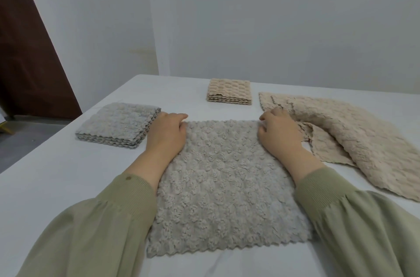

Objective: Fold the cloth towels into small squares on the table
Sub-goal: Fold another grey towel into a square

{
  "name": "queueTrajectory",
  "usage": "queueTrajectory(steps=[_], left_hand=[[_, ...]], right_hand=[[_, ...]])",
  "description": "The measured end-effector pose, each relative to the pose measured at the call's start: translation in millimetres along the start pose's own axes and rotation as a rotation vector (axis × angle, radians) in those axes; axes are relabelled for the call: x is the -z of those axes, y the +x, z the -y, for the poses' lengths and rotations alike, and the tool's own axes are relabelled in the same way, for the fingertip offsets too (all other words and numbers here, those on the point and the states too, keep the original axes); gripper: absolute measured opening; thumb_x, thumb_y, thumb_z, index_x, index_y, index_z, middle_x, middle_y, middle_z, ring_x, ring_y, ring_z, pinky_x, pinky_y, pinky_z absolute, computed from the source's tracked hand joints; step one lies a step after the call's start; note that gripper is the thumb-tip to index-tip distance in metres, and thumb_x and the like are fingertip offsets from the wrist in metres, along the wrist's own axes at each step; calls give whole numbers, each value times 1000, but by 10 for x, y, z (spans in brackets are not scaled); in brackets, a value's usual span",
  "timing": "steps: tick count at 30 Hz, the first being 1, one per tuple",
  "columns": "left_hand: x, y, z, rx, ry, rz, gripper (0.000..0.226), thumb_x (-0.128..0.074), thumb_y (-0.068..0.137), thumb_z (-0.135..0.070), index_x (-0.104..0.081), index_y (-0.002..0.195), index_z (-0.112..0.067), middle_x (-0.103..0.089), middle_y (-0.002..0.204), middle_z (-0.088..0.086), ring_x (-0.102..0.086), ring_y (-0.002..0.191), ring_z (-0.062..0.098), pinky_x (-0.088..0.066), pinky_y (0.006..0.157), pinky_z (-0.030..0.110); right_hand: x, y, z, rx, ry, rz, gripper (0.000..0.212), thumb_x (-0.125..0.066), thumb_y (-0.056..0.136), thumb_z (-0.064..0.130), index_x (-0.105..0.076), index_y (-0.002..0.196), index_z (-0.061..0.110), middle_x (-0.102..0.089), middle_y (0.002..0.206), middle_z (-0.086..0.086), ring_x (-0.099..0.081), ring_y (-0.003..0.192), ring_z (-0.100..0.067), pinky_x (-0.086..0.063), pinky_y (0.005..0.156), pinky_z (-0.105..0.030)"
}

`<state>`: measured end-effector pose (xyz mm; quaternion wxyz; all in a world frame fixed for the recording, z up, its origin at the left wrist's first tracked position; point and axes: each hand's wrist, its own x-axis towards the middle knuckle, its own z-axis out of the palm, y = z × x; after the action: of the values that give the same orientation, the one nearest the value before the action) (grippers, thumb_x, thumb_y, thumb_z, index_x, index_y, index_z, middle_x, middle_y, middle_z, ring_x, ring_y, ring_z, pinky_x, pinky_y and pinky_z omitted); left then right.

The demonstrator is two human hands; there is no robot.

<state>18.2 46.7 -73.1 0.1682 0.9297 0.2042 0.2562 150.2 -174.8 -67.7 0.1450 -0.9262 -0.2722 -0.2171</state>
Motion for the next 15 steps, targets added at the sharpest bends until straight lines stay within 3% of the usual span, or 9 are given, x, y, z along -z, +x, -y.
queueTrajectory(steps=[3, 6, 11, 15], left_hand=[[-38, 34, 12, 20, 75, 158, 44, -36, 98, -20, -41, 141, -15, -56, 131, 10, -37, 129, 28, -37, 98, 38], [-44, 46, 17, 6, 126, 179, 44, -37, 98, -21, -41, 141, -12, -50, 134, 12, -38, 125, 32, -36, 100, 40], [-14, 40, -4, 28, 107, 126, 41, -50, 94, -22, -50, 134, -13, -54, 124, 12, -41, 121, 31, -34, 98, 37], [22, 13, -7, 59, 49, 9, 21, -57, 86, -13, -67, 105, -9, -59, 103, 10, -48, 107, 30, -34, 76, 32]], right_hand=[[-39, 16, -29, -36, -6, 243, 45, -33, 96, 18, -39, 141, 14, -43, 144, -9, -29, 137, -27, -21, 113, -46], [-44, 28, -31, -44, 8, 300, 46, -28, 99, 18, -32, 145, 18, -42, 145, -8, -26, 140, -25, -5, 115, -55], [-5, 38, 3, -45, -68, 278, 51, -41, 90, 11, -40, 140, 16, -43, 139, -13, -29, 132, -32, -13, 115, -54], [23, 39, 16, -20, -99, 223, 35, -47, 88, 14, -59, 121, 14, -53, 122, -12, -38, 119, -32, -25, 108, -47]])
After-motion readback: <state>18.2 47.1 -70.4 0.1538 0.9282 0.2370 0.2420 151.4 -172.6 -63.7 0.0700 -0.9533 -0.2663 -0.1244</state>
